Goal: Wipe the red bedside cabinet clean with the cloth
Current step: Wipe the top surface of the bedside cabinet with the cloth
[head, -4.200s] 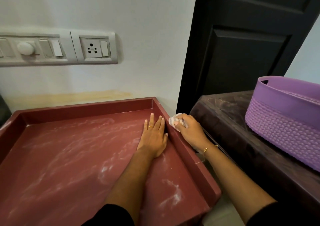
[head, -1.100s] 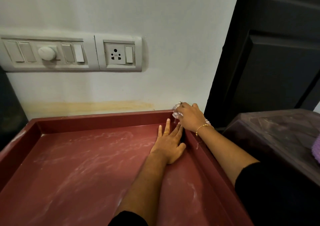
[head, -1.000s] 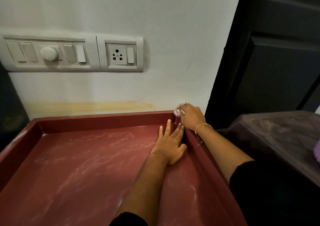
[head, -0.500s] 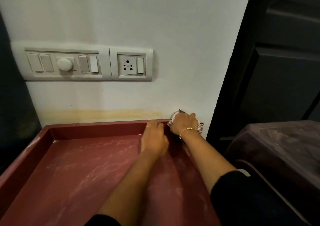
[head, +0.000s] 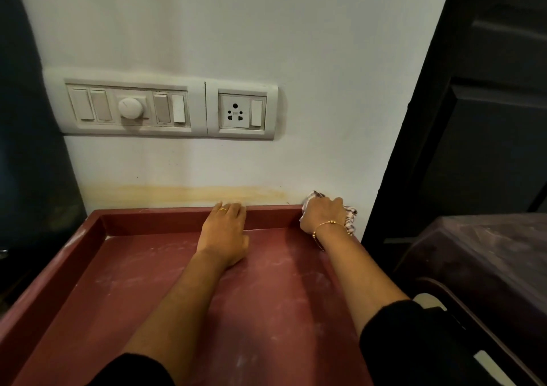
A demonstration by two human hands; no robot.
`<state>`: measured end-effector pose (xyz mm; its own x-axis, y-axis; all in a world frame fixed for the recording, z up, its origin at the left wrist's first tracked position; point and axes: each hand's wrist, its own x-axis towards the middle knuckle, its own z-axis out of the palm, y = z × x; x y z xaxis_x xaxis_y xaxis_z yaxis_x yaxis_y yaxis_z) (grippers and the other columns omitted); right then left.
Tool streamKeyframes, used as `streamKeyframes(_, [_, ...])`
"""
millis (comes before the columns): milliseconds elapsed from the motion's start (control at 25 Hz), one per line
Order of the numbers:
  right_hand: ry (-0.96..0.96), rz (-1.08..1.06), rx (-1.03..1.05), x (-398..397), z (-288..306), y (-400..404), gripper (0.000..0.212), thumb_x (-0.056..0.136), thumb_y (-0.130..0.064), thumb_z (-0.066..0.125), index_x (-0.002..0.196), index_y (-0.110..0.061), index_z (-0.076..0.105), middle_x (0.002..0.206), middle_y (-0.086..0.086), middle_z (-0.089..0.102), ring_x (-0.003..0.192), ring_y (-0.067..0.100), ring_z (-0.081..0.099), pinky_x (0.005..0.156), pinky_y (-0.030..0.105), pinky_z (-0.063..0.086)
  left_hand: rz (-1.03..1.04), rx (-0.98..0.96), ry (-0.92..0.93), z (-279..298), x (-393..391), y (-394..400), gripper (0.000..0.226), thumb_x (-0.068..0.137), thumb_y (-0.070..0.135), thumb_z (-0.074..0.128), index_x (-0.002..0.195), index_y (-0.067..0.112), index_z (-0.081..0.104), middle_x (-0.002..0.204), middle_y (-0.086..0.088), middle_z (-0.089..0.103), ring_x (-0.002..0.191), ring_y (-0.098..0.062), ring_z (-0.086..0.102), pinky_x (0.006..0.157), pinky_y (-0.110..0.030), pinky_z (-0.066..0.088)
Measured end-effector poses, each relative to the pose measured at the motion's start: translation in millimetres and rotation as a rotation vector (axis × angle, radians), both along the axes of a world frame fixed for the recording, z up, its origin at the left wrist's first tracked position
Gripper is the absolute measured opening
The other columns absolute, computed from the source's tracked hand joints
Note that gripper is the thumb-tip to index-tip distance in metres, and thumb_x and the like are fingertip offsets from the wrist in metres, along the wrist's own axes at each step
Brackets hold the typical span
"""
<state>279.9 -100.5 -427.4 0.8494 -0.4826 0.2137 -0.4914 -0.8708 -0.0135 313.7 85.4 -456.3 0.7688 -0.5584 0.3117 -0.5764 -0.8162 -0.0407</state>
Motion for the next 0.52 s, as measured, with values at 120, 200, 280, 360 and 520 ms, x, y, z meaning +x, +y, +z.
streamKeyframes(120, [-0.070,0.120,-0.005,-2,-3,23,0.032,0.088,-0.032,0.057,0.110,-0.011,0.063,0.119,0.011,0.064,0.116,0.032,0.053,0.093,0.033,0.045,0.000,-0.013,0.022,1,0,2,0.061,0.089,0.027,0.039,0.145,0.009,0.023,0.151,-0.007,0.030,0.139,-0.021,0.028,0.120,-0.032,0.004])
streamKeyframes(200, [-0.053,0.243,-0.004,-11,-4,25,0.032,0.084,-0.038,0.057,0.105,-0.014,0.064,0.112,0.010,0.066,0.109,0.033,0.060,0.090,0.034,0.046,0.001,-0.018,0.017,2,-1,1,0.061,0.089,0.027,0.039,0.145,0.009,0.023,0.151,-0.007,0.030,0.138,-0.021,0.029,0.120,-0.032,0.005])
streamKeyframes(280, [-0.017,0.176,0.006,-13,-1,10,0.030,0.083,-0.039,0.057,0.103,-0.017,0.064,0.110,0.010,0.068,0.108,0.031,0.061,0.090,0.034,0.046,-0.002,-0.011,0.018,2,-2,1,0.062,0.089,0.027,0.038,0.146,0.009,0.021,0.152,-0.007,0.028,0.139,-0.021,0.028,0.119,-0.032,0.005])
streamKeyframes(360, [-0.003,0.039,0.017,-14,2,6,0.031,0.087,-0.034,0.057,0.109,-0.013,0.064,0.117,0.012,0.065,0.114,0.031,0.057,0.094,0.033,0.044,-0.008,0.008,0.021,3,-2,3,0.063,0.090,0.028,0.038,0.147,0.009,0.018,0.153,-0.006,0.025,0.140,-0.020,0.026,0.120,-0.032,0.004])
streamKeyframes(520, [-0.087,0.146,0.038,-4,3,42,0.026,0.088,-0.026,0.057,0.109,-0.013,0.065,0.118,0.012,0.065,0.116,0.031,0.055,0.093,0.032,0.046,-0.014,0.023,0.019,5,0,4,0.062,0.090,0.027,0.038,0.147,0.010,0.018,0.153,-0.006,0.024,0.140,-0.020,0.027,0.121,-0.033,0.005])
